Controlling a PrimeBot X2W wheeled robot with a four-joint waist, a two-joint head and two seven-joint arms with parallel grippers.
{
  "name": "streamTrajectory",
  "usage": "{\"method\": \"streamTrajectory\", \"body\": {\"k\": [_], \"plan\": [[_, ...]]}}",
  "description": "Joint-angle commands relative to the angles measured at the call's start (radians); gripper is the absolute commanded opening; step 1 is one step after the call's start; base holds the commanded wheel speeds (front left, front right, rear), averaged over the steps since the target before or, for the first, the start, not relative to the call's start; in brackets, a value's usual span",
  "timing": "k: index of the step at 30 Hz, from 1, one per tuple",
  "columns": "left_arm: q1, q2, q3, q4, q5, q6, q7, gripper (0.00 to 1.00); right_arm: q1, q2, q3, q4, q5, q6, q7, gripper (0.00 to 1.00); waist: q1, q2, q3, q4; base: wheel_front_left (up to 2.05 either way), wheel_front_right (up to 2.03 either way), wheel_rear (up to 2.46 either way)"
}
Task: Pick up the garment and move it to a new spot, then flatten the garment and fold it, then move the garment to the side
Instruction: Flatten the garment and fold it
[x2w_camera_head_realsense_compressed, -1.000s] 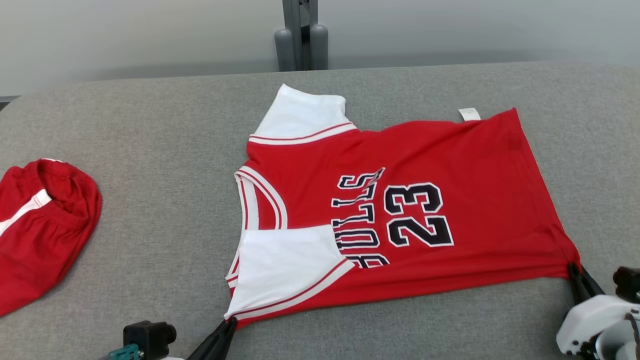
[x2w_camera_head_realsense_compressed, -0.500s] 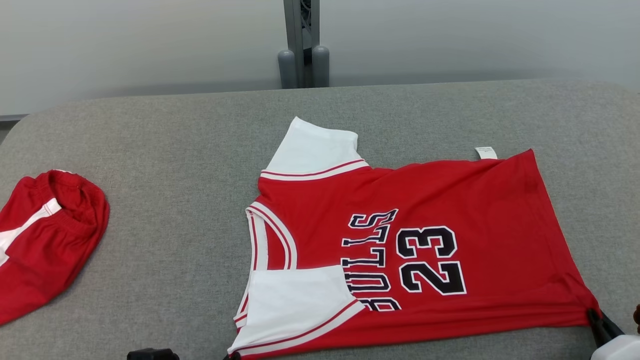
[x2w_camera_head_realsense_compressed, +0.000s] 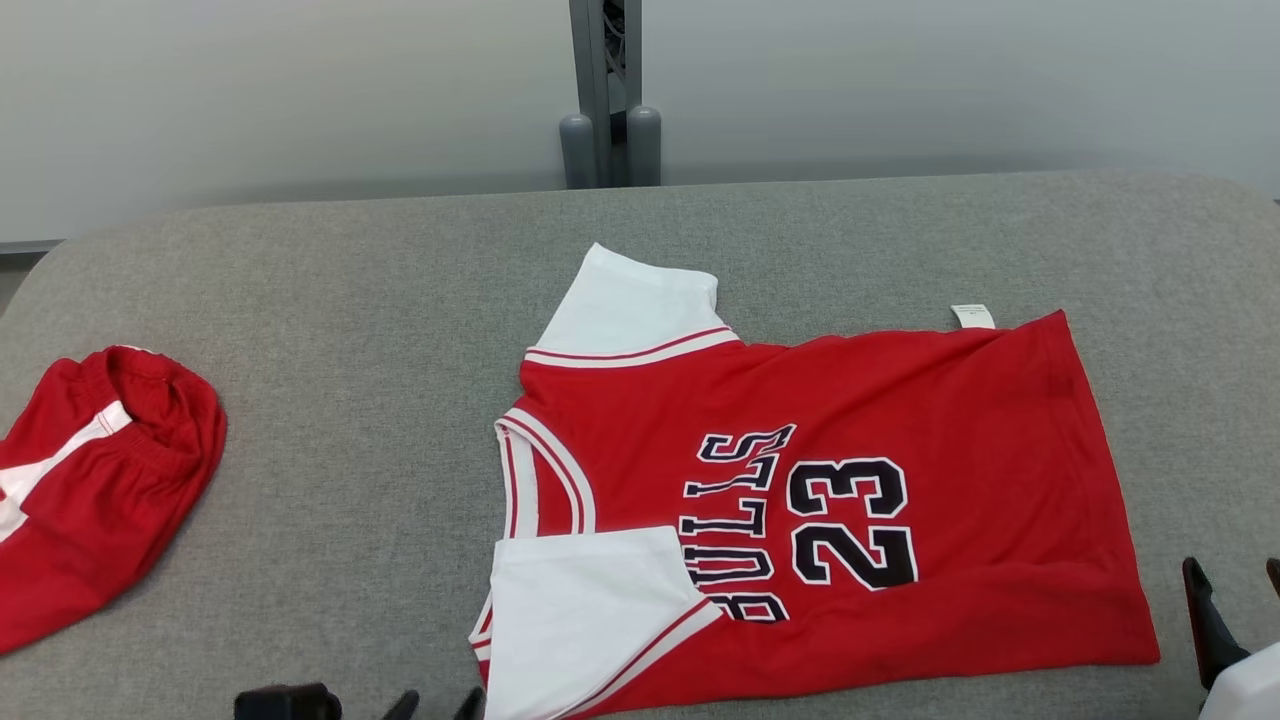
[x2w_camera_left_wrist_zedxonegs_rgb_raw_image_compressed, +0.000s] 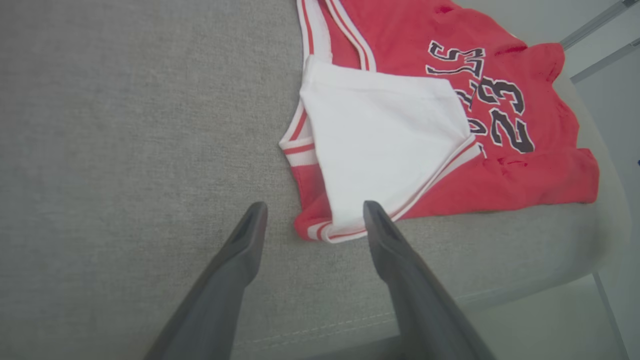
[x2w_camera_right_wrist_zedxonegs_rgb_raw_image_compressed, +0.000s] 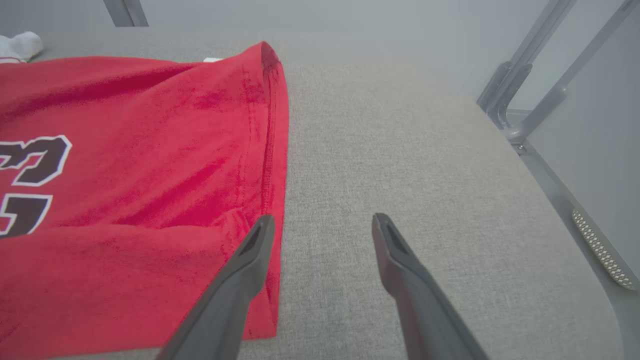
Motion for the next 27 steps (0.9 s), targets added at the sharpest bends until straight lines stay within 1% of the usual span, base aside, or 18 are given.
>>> {"method": "streamTrajectory", "body": {"k": [1, 4, 6, 11, 12, 16, 21, 24, 27], "plan": [[-0.025, 0.006, 0.019, -0.019, 0.012, 0.003, -0.029, 1.0, -0.006, 0.006, -0.002, -0.033, -0.012, -0.001, -0.022, 1.0, 0.0, 0.0, 0.002, 0.0, 0.0, 0.0, 0.0], [-0.066, 0.0, 0.03, -0.031, 0.028, -0.007, -0.076, 1.0, -0.028, 0.022, 0.018, -0.085, -0.026, -0.001, -0.065, 1.0, 0.0, 0.0, 0.007, 0.0, 0.0, 0.0, 0.0], [-0.119, -0.018, 0.032, -0.027, 0.034, -0.012, -0.105, 1.0, -0.037, 0.033, 0.035, -0.108, -0.033, -0.001, -0.1, 1.0, 0.0, 0.0, 0.013, 0.0, 0.0, 0.0, 0.0], [-0.294, -0.061, 0.023, 0.049, 0.051, -0.031, -0.144, 1.0, -0.074, 0.047, 0.093, -0.118, -0.036, -0.001, -0.165, 1.0, 0.0, 0.0, 0.046, -0.013, 0.0, 0.0, 0.0], [-0.294, -0.061, 0.023, 0.049, 0.051, -0.031, -0.144, 1.0, -0.074, 0.047, 0.093, -0.118, -0.036, -0.001, -0.165, 1.0, 0.0, 0.0, 0.046, -0.013, 0.0, 0.0, 0.0], [-0.47, -0.079, 0.026, 0.173, 0.065, -0.057, -0.171, 1.0, -0.125, 0.063, 0.136, -0.104, -0.014, -0.001, -0.202, 1.0, 0.0, 0.0, 0.093, -0.045, 0.0, 0.0, 0.0], [-0.7, -0.066, 0.034, 0.354, 0.068, -0.103, -0.157, 1.0, -0.206, 0.091, 0.175, -0.078, -0.009, -0.001, -0.248, 1.0, 0.0, 0.0, 0.169, -0.091, 0.0, 0.0, 0.0], [-0.822, -0.052, 0.03, 0.465, 0.054, -0.145, -0.123, 1.0, -0.247, 0.101, 0.202, -0.057, -0.011, -0.001, -0.273, 1.0, 0.0, 0.0, 0.213, -0.12, 0.0, 0.0, 0.0], [-0.935, -0.036, 0.026, 0.555, 0.023, -0.19, -0.055, 1.0, -0.278, 0.104, 0.215, -0.037, -0.005, -0.001, -0.291, 1.0, 0.0, 0.0, 0.256, -0.143, 0.0, 0.0, 0.0]]}}
